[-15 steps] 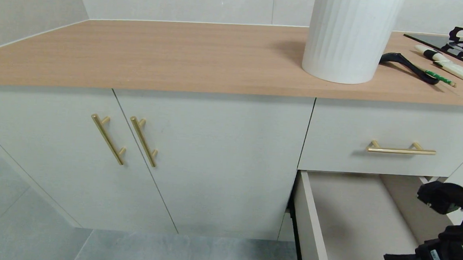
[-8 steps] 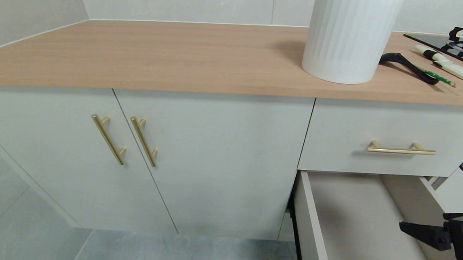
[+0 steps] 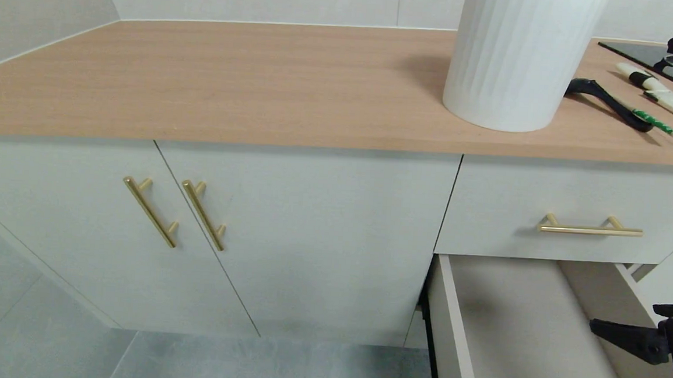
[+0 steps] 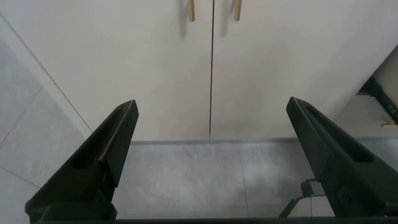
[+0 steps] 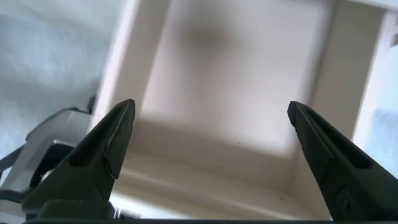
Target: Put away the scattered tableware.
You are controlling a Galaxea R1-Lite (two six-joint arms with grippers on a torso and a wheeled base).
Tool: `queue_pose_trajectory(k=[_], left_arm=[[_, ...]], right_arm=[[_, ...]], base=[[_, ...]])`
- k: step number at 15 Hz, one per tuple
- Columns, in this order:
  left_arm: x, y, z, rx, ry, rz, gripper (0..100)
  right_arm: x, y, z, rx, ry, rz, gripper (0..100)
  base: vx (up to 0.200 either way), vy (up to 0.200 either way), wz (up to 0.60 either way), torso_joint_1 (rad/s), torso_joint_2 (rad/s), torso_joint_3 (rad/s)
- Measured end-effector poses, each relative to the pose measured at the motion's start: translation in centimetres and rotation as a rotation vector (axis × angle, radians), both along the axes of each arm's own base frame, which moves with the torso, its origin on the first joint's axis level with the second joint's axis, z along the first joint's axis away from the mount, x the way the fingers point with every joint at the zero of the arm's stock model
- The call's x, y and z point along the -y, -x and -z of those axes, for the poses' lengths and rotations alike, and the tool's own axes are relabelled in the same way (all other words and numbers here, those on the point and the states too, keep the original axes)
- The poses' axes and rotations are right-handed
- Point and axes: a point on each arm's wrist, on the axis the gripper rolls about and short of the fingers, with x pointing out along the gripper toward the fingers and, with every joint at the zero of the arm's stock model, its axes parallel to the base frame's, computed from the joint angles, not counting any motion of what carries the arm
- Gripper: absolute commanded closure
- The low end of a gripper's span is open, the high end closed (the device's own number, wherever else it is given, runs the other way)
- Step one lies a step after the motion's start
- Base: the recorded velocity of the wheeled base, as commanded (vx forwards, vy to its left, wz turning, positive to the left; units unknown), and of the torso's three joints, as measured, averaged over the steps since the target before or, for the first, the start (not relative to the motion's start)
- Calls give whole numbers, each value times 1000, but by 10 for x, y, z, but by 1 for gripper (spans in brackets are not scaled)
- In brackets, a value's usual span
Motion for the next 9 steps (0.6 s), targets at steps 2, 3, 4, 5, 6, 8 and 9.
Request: queue_pose_trajectory(k=[2, 3, 4, 5, 6, 8, 9], left_arm=[[0, 0, 0, 1, 0, 0, 0], [0, 0, 0, 1, 0, 0, 0], [0, 0, 0, 1, 0, 0, 0], [0, 0, 0, 1, 0, 0, 0], [0, 0, 0, 1, 0, 1, 0], [0, 0, 0, 1, 0, 0, 0], [0, 0, 0, 0, 0, 0, 0]], right_arm=[[0, 1, -1, 4, -1, -2, 0], [0, 1, -1, 7, -1, -2, 0], [0, 2, -1, 9, -1, -1, 0], [0, 2, -2, 11, -2, -2, 0], [1, 2, -2, 12, -3, -3, 0], [1, 2, -3, 31, 4, -9, 0], [0, 0, -7, 71, 9, -20, 0]], base=[[0, 0, 0, 80, -630, -244], [0, 0, 0, 32, -520, -256], [0, 0, 0, 105, -486, -246], [0, 0, 0, 178, -349, -163], [0, 0, 0, 242, -193, -90], [0, 0, 0, 127, -63, -56], [0, 0, 0, 51, -36, -12]])
